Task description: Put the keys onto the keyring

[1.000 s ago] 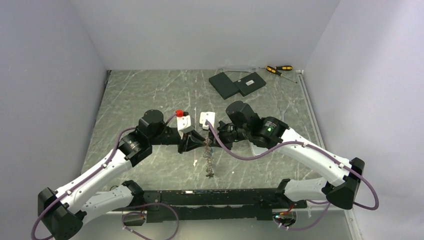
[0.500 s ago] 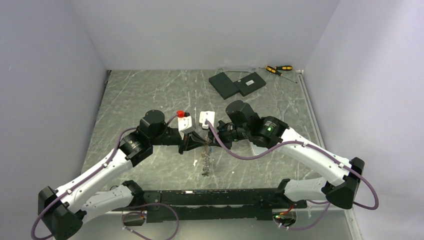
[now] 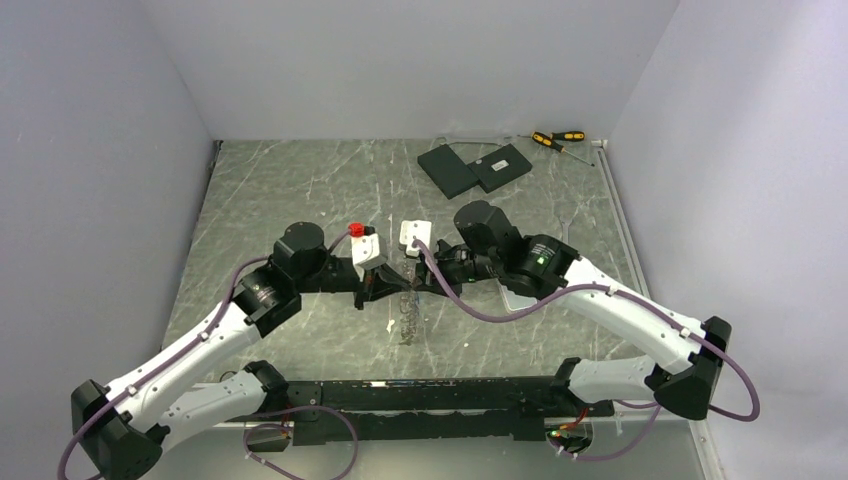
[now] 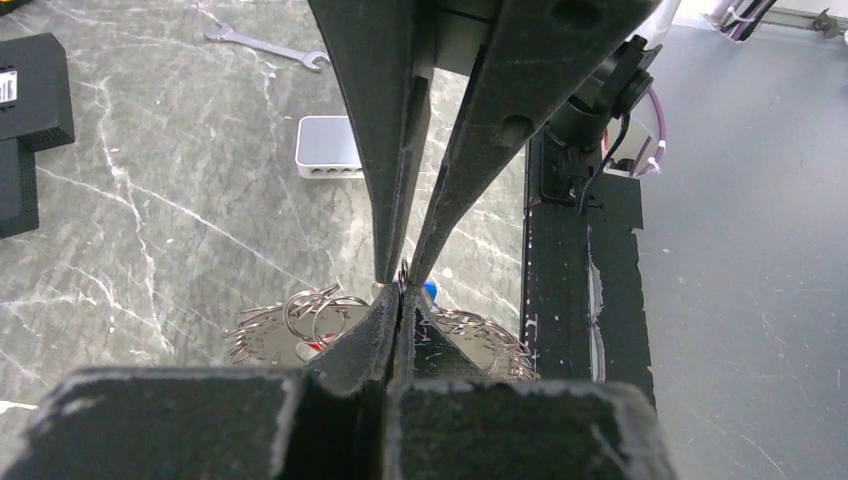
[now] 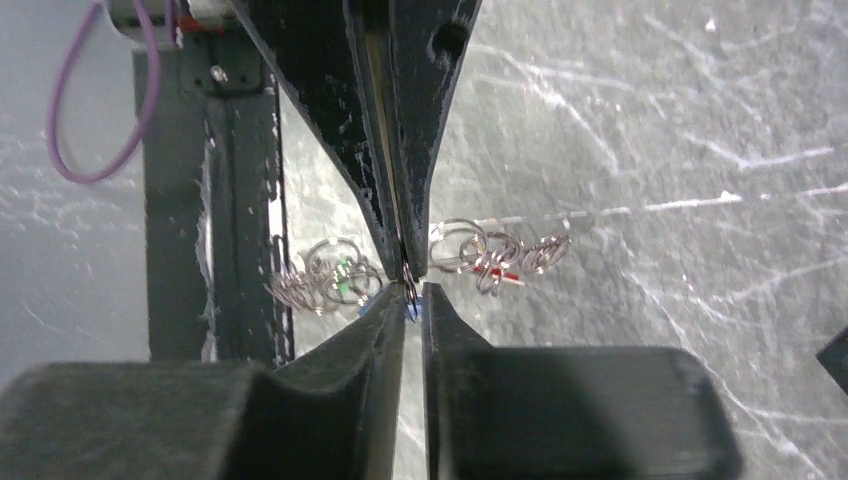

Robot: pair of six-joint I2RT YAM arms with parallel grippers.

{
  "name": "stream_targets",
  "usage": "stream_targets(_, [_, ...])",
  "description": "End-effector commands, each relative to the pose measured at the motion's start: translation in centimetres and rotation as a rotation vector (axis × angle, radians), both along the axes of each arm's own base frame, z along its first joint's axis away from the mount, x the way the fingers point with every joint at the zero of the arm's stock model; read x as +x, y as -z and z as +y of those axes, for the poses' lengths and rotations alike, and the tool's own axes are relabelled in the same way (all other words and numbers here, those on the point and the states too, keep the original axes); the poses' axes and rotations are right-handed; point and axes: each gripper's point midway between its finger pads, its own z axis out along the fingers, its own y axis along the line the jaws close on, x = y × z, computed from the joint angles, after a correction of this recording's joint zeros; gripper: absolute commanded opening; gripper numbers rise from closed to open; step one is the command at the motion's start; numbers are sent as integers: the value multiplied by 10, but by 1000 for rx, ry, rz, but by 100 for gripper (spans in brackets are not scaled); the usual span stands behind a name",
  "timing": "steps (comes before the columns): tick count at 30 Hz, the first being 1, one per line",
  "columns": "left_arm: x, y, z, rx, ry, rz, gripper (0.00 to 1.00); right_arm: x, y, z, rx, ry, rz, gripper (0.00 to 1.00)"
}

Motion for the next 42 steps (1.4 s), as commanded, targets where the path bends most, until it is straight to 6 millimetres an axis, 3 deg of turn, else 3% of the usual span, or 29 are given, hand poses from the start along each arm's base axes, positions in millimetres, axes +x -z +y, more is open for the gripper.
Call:
stream_targets(1, [-2,-32,1,-83,-1,-97,0,-6,-48,17,199,-49,-84,23])
stream_targets(3, [-3,-36,2,-96,-4,-111,0,-8,-47,14,200,-42,-82,34])
stream_targets(6, [-4,-39,3,-105,-5,-114,0,-8,-43,11,189,-33,-75,38])
stream_targets(10, [-7,-41,3,-109,5,-112,0,-12,-41,7,190,-35,-72,38])
stream_targets(15, [-8,-43,4,-116,9,-111,0,-13,-42,4,194,-33,-78,28])
stream_targets(29, [-10,-46,5,-128,15,-118,0,-7,-30,4,163,-7,-74,28])
stream_targets(32, [-10,-46,5,-127,13,-118,0,-7,-28,4,161,-4,-74,20])
stream_targets(37, [-10,-46,5,-129,13,-117,0,-5,-27,3,156,3,-76,16])
stream_targets(42, [-10,-46,5,-127,13,-115,0,-5,-27,3,157,7,-78,0])
